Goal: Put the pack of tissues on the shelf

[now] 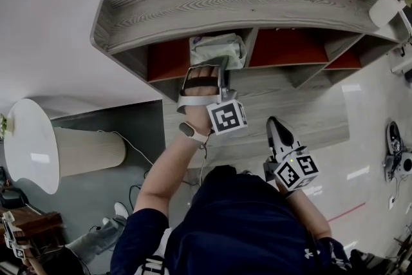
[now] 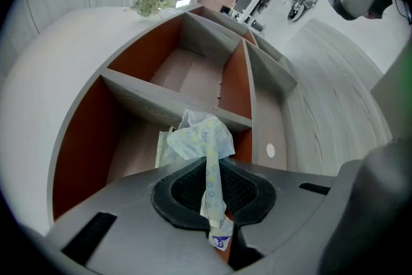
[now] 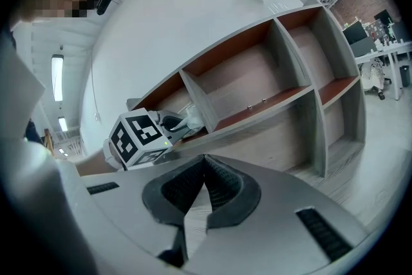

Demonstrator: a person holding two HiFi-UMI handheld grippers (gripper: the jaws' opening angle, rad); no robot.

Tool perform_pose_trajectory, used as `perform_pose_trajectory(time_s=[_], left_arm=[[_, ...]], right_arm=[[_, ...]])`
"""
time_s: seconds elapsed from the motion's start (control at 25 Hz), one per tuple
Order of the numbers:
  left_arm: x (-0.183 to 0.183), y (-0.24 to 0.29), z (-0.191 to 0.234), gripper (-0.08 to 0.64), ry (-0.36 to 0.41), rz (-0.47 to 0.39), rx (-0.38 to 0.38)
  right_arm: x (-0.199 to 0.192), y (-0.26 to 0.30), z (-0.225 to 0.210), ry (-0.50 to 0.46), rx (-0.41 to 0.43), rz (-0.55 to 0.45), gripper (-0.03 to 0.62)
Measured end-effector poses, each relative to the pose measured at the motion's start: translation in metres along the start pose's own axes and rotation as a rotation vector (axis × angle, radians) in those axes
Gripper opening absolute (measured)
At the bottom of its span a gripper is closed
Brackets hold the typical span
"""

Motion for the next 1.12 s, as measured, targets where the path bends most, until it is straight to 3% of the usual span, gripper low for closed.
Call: perform_pose_trajectory(time_s=[0.24,0.84,1.12], left_arm=[[-0.002,0.012,-0.005,0.04,0.015,0.037,-0.047],[-0.001,0.019,-0.004,0.066,-0.012,0.057,-0.045],[-0.006,0.018,-0.002,0.124,-0.008,0.073,-0.065]], right_arm=[[-0.005,0.002,-0.002,0.012,0.009,0.009,0.011],[-0.004,-0.002,-0.002,0.016,0.009,0.013,0.011],[-0.002,0.0,-0.002,0.019,0.022,0.009,0.011]])
Point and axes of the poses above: the fingertips, and each gripper's own axes: y forward along the fingers, z to its left, x out of its top, the point moved 4 cm from there along -y, backward along the fingers, and after that the axes turned 13 degrees about x, right-handed, at the moved point
